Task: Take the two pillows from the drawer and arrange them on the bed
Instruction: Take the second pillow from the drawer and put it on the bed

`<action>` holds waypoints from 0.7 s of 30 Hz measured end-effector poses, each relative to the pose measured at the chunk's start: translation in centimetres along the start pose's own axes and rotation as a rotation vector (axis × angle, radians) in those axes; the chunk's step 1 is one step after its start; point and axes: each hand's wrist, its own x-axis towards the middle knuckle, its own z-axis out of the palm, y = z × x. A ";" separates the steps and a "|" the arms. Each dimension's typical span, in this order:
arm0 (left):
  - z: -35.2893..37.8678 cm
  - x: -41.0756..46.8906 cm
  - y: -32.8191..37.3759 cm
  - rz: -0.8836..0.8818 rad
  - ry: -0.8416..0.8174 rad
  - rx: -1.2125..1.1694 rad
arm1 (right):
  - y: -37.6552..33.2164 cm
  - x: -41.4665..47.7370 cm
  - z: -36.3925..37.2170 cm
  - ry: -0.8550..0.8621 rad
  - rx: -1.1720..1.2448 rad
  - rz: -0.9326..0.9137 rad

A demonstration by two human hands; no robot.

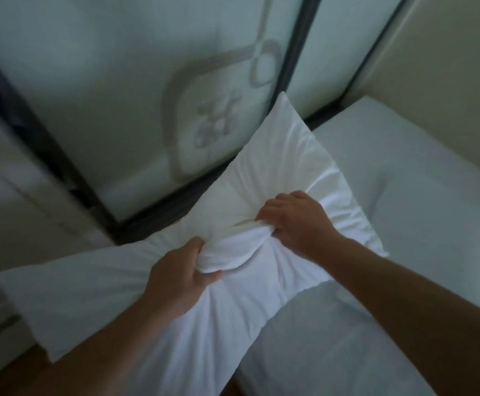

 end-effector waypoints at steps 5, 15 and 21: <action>5.8 11.6 10.2 0.015 -0.016 0.079 | 15.2 0.3 -2.5 -0.024 -0.022 0.120; 16.3 15.0 8.2 -0.129 -0.469 0.469 | 23.7 -5.8 8.8 -0.476 -0.001 0.268; 18.1 18.4 6.3 -0.178 -0.471 0.498 | 26.0 -3.5 9.9 -0.467 -0.030 0.289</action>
